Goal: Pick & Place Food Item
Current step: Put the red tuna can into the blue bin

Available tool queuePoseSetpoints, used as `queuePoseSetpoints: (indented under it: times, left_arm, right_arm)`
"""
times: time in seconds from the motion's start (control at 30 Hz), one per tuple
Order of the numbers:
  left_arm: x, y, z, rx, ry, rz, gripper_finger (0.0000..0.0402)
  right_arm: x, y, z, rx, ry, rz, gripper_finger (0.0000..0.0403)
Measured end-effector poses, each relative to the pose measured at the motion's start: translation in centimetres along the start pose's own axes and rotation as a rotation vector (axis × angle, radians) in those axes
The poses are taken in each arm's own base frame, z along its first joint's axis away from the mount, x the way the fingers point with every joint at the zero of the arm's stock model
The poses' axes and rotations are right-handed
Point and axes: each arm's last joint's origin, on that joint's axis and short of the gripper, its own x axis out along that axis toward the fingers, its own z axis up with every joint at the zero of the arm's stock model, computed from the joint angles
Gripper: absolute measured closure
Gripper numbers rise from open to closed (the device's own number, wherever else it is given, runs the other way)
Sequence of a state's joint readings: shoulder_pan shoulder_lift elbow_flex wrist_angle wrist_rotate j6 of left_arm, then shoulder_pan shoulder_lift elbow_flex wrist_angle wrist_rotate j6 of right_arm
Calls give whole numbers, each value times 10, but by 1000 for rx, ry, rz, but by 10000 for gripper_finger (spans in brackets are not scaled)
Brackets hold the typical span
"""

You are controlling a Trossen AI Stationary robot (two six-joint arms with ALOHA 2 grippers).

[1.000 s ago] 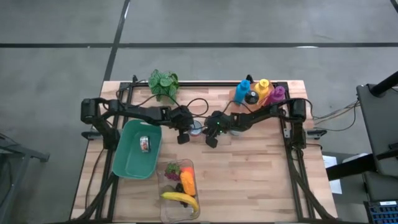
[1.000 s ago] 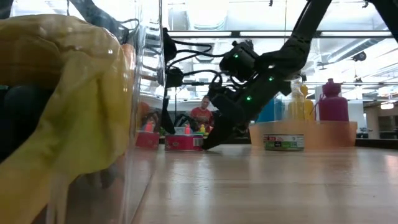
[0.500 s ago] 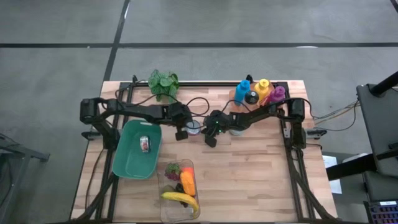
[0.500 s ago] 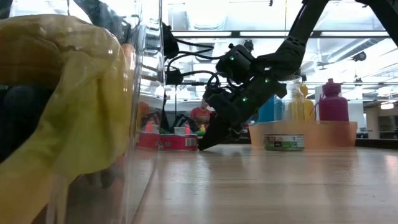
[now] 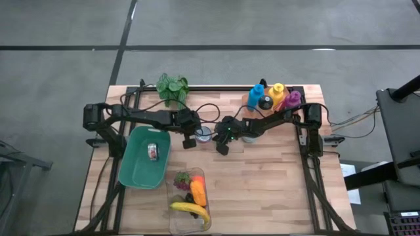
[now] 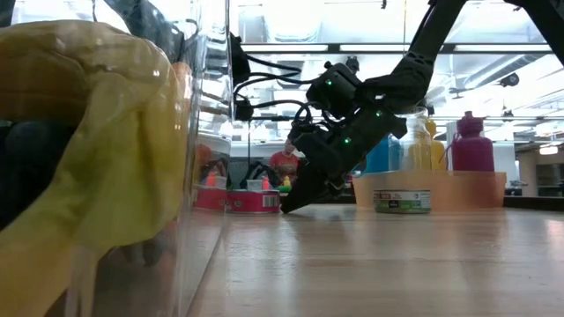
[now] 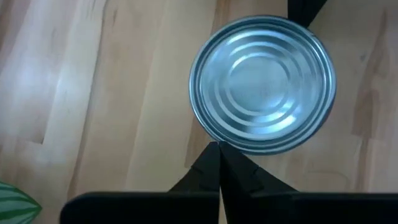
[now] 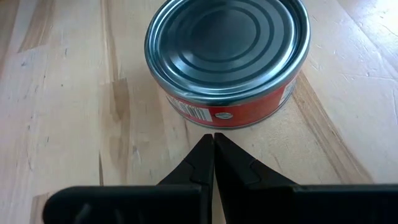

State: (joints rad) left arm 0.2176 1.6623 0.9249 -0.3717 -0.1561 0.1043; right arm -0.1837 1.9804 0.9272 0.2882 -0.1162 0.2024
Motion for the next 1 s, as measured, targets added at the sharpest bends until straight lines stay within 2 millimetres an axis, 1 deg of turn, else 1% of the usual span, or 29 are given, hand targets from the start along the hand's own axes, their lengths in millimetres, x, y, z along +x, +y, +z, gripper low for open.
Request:
queuePoseSetpoints:
  times: [0.13, 0.27, 0.4, 0.57, 0.87, 1.0]
  left_arm:
    - [2, -1, -3, -1, 6, -17, 401]
    - [6, -3, -10, 0, 16, -29, 401]
    - [10, -5, -14, -2, -14, -53, 401]
    - [14, -5, -15, -8, -65, -44, 401]
    - [14, -4, -14, -7, -70, -37, 401]
    - [14, -5, -14, -6, -72, -39, 401]
  right_arm:
    - [0, 0, 0, 0, -1, 0, 391]
    - [0, 0, 0, -1, -7, 1, 391]
    - [0, 0, 1, -2, -11, 1, 391]
    - [0, 0, 1, -1, -12, 1, 391]
    - [0, 0, 2, -3, -24, -1, 391]
    - [-1, -1, 1, 0, -13, -69, 391]
